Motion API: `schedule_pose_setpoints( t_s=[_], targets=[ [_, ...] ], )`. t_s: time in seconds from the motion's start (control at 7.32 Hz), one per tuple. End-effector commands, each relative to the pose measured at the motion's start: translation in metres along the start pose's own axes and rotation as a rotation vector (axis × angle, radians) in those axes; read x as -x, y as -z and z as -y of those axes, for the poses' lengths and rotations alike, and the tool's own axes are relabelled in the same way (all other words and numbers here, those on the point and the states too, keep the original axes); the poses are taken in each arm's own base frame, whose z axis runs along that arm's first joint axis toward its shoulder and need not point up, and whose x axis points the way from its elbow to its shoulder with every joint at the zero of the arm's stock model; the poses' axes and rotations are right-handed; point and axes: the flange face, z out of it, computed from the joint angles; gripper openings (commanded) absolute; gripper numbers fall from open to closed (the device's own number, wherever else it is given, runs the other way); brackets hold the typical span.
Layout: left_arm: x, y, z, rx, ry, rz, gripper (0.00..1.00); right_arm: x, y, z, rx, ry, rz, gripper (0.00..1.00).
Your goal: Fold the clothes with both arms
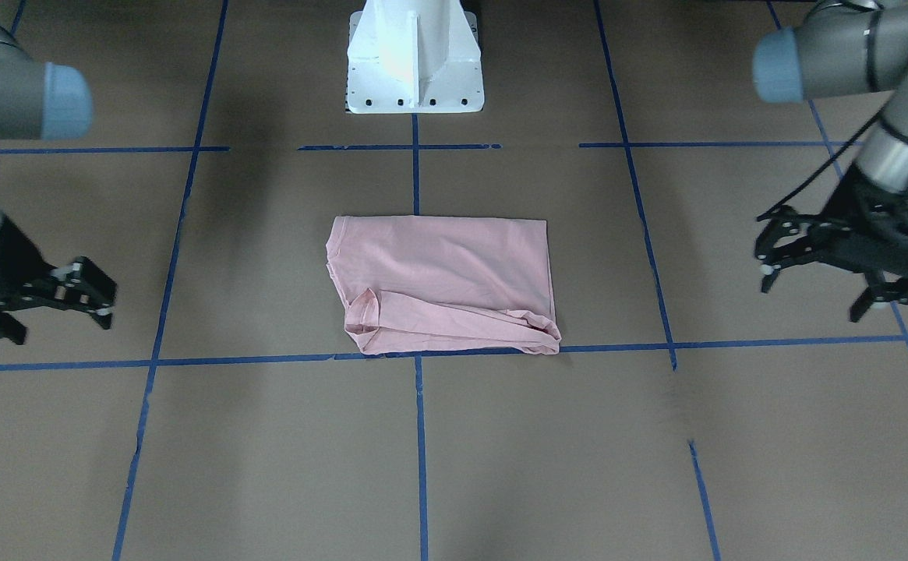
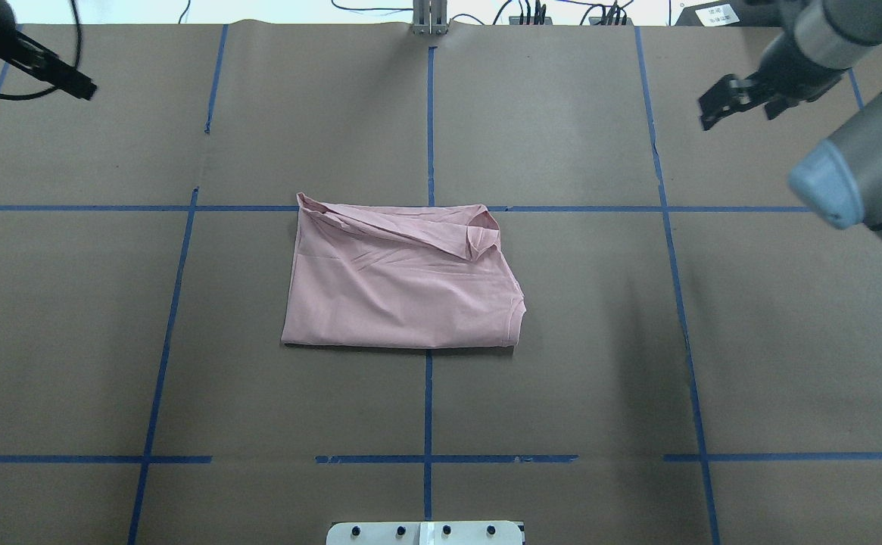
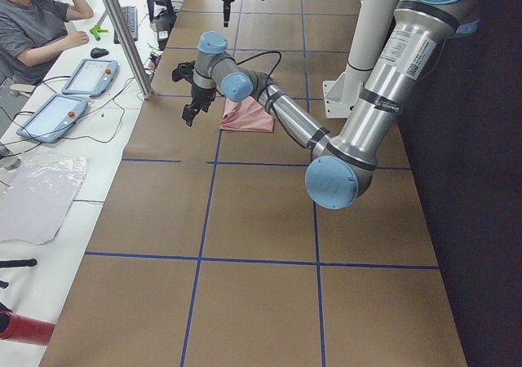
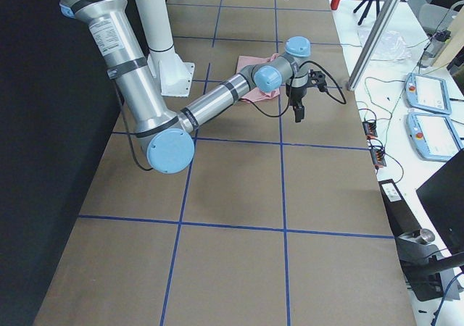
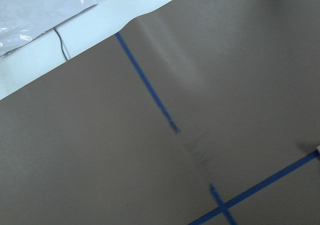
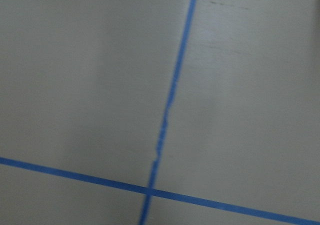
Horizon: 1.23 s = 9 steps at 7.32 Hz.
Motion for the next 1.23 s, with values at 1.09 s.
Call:
schedule_pose_setpoints(
  t_s=[1.09],
  targets=[
    [0.247, -0.016, -0.323, 0.271, 0.429, -0.109, 1.00, -0.341, -0.016, -0.229, 0.157, -0.297, -0.050, 1.00]
  ],
)
